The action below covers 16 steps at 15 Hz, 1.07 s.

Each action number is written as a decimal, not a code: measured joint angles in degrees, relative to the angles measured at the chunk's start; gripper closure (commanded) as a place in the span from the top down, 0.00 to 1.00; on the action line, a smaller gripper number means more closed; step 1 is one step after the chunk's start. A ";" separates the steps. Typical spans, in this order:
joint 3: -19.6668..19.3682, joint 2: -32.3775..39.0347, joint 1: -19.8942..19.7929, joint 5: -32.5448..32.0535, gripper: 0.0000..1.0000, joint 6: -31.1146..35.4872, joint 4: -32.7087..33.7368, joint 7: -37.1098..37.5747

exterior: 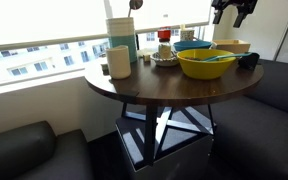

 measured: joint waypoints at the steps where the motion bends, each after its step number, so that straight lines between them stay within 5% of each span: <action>1: -0.22 0.00 0.00 0.90 1.00 0.00 0.39 -0.01; 16: -0.96 0.26 0.06 -0.28 1.00 3.32 3.09 -9.19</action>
